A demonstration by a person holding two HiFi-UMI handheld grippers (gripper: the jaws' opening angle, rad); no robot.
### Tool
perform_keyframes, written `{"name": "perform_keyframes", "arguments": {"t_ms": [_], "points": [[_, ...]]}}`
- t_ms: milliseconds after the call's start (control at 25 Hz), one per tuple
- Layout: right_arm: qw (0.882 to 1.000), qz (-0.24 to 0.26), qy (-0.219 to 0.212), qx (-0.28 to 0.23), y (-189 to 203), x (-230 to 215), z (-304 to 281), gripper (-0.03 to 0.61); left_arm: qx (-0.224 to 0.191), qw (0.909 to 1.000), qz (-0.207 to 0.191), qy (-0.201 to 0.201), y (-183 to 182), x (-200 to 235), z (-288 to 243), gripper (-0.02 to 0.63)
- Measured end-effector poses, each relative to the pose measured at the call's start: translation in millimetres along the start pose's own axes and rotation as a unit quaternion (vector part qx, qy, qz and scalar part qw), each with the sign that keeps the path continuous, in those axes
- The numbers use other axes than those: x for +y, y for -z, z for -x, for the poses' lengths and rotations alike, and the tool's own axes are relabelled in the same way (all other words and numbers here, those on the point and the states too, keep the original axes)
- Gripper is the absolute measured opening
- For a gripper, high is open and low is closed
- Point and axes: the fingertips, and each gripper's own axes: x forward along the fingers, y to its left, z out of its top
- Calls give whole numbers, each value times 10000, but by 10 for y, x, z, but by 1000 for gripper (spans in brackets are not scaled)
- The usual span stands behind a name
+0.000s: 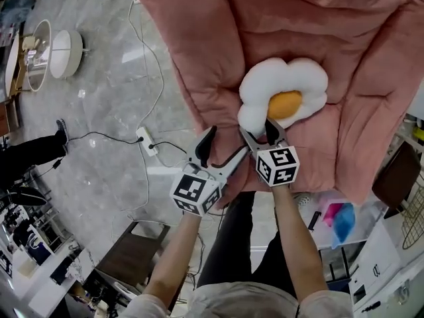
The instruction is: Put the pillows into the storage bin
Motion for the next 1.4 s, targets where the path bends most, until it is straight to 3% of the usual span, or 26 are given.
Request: {"name": "perform_keyframes", "arguments": {"t_ms": [240,440,520,680,760,1000,1160,1400], "points": [[9978,-186,-567,-299,-28,-30,352,273,57,9997,-93,215,31,-290,-122,380],[9973,106,-517,-509,55,-40,799,230,241,9985,-152,460,50,-486,-291,380],[9971,235,-423,-589,85,-5,968,224,265,9974,183,647,49,-544,-378,380],[9957,433,-215,-796,98,16,1301,213,153,9836,1459,1048,-20,-647,-568,380],[9950,522,-170,-829,156,-14,1457,210,167,9813,1545,1132,-31,-767,-662,380],[9940,529,-145,-949,329,32,1756,202,513,9848,929,1376,37,-1206,-823,380],[9929,378,-18,-1125,423,24,2003,198,623,9872,136,1463,114,-1554,-783,270],[9881,410,232,-1464,425,-188,2472,187,330,9798,-1243,1533,53,-2358,-728,198]]}}
